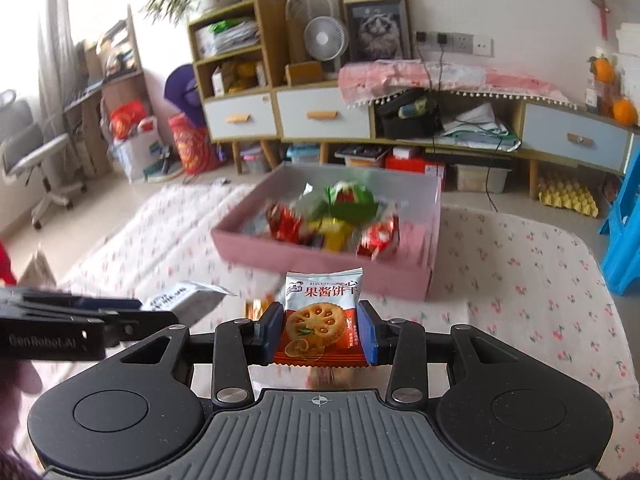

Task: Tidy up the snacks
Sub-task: 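Carry both packets into the pink box and open both tools to release them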

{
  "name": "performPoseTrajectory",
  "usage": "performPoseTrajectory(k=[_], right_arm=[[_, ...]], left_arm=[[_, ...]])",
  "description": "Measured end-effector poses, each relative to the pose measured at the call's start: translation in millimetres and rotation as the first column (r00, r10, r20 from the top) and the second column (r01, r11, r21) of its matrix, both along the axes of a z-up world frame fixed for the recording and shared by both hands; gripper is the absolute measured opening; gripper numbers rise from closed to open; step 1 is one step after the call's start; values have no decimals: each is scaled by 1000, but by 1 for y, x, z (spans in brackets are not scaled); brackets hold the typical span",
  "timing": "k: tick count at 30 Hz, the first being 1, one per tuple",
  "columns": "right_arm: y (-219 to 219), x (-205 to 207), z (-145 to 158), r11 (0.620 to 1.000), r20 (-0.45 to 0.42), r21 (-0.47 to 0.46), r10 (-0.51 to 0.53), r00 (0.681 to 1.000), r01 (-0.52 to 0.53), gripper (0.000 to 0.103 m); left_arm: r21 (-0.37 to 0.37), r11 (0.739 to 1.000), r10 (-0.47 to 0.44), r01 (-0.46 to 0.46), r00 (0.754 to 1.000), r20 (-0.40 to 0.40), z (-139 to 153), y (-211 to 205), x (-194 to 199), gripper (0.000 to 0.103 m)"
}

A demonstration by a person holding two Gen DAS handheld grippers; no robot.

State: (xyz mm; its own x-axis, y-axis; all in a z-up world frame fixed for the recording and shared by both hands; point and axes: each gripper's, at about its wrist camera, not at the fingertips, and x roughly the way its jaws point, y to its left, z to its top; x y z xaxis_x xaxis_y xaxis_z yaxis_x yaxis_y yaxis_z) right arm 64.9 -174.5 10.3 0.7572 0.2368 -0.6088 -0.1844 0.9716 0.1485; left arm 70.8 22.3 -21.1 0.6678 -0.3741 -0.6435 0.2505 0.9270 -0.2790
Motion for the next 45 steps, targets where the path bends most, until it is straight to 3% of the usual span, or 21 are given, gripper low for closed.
performPoseTrajectory(k=[7, 19, 28, 36, 39, 41, 45], right_arm=[[-2, 41, 8, 993, -4, 67, -95, 995, 95, 38], [-47, 128, -15, 967, -83, 132, -209, 974, 219, 38], [-54, 175, -37, 966, -99, 123, -217, 971, 228, 38], [-51, 199, -47, 966, -102, 127, -211, 972, 223, 39], [-50, 201, -47, 967, -88, 125, -213, 973, 223, 43], [-51, 202, -47, 965, -90, 131, -218, 972, 229, 56], [-54, 201, -46, 961, -103, 144, -221, 970, 235, 58]], left_arm=[[-46, 997, 61, -60, 998, 19, 7, 1, 50, 50], [-1, 995, 100, -100, 993, 60, -17, 1, 140, 50], [119, 992, 17, -30, 994, 104, -29, -18, 165, 50], [135, 990, 25, -39, 994, 102, -34, -18, 183, 51], [146, 989, 12, -28, 994, 109, -34, -20, 185, 52], [157, 987, 7, -26, 993, 118, -33, -22, 184, 58], [163, 986, -4, -17, 992, 126, -31, -24, 182, 65]])
